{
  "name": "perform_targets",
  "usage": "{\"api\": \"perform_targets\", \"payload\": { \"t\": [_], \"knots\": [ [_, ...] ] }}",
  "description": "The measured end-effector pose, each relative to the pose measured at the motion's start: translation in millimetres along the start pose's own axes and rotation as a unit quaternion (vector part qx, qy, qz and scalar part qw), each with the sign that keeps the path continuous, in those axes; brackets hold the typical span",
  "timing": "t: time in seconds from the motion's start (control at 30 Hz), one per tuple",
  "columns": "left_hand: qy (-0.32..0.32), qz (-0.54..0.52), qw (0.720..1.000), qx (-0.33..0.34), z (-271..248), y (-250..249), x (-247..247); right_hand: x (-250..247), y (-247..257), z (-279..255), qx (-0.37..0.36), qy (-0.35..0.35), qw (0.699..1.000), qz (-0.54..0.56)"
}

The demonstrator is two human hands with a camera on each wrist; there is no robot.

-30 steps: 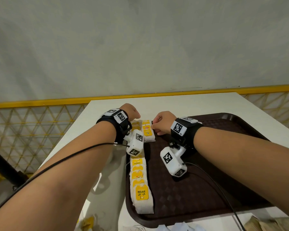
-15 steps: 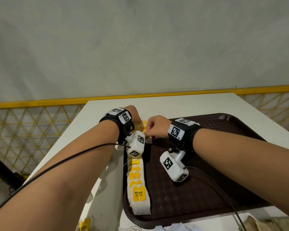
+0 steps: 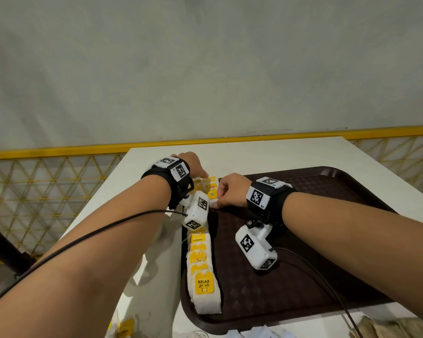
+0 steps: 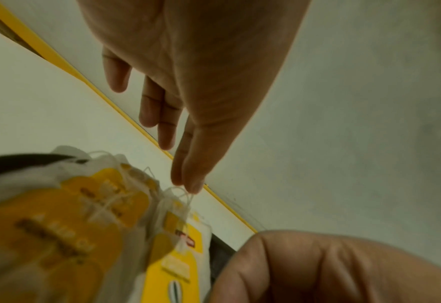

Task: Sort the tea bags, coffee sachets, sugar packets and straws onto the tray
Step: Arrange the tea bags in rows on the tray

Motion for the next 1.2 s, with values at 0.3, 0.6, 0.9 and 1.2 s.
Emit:
{"api": "perform_targets", "payload": {
  "t": [0.3,0.6,0.9,1.2],
  "knots": [
    [0.001,0.058,0.998,0.032,-2,-5,3,0,0,-2,0.010,-0.006,1.000,0.008],
    [0.010,0.021,0.999,0.024,0,-10,5,0,-2,-2,0.020,-0.007,1.000,0.005],
    [-0.038,-0.138,0.989,-0.042,-12,3,-4,-15,1,-12,0.067,-0.005,0.995,0.080],
    [-0.028,-0.146,0.987,-0.066,-47,5,19,-17,4,-14,0.187,-0.043,0.961,0.202]
  ]
}}
Point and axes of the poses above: each hand's wrist, its own z-axis towards the middle knuckle, its own x-axis out of the palm, y = z × x, the point moved 4 cm from there along z, towards the middle knuckle, and after that the axes turned 9 degrees about -y, right-handed, at the moved point
